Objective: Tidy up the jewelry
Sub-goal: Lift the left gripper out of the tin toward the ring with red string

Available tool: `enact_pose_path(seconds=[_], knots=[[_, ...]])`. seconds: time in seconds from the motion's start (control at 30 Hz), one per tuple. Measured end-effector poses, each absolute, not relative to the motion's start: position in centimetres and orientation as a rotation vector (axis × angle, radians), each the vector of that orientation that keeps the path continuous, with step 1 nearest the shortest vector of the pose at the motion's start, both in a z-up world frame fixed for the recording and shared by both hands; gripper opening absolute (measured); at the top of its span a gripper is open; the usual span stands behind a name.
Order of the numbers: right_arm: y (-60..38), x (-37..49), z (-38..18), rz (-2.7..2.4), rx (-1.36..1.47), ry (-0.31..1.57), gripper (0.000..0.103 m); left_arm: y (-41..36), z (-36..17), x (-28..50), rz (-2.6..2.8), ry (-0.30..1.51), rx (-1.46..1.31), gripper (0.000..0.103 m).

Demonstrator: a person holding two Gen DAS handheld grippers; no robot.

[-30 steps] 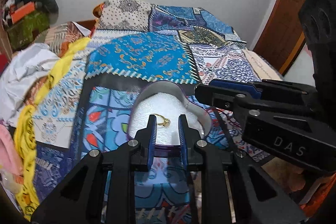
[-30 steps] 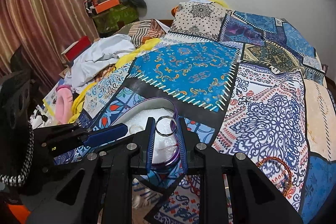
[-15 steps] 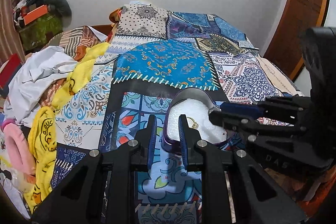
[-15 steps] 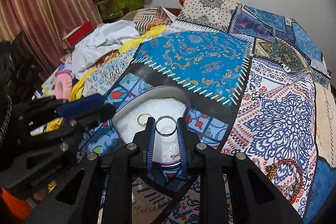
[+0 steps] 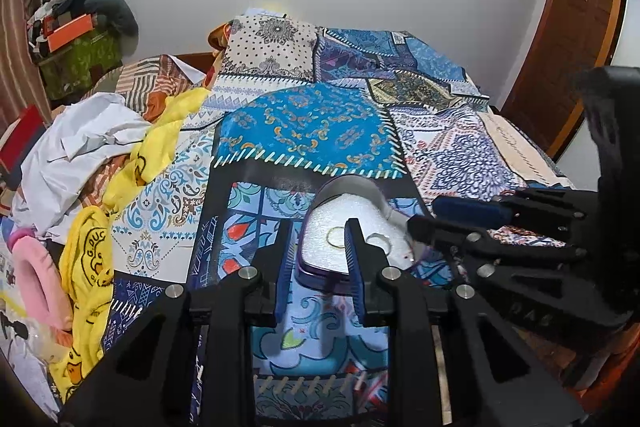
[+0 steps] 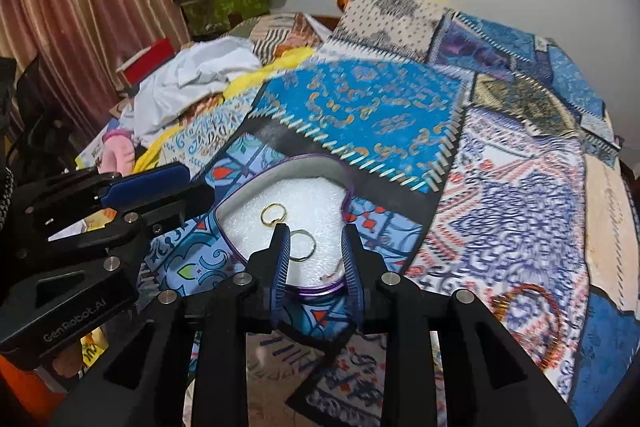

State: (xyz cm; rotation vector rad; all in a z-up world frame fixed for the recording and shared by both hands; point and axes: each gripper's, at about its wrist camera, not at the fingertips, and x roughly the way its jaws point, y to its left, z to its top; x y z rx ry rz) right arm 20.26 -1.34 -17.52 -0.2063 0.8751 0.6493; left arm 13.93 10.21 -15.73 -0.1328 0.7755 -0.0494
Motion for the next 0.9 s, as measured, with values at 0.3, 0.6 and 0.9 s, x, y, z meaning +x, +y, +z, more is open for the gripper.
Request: enact_pose_path(seconds=[0.3, 0.6, 0.9], knots=[[-5.8, 19.1, -14.2, 0.586, -0.135, 0.778, 0.024, 7.4, -13.4, 12.9, -0.06, 0.733, -0.108, 0.038], [-11.0, 17.6, -12.4, 0.5, -0.09, 0.7, 0.039, 4.1, -11.8, 12.2, -0.085, 0.715, -0.091, 0.046], [-15.7, 17.3, -13.0, 0.43, -0.058, 0.704, 0.039, 0.6, -12.3, 12.8, -0.127, 0.758, -0.078, 0.047]])
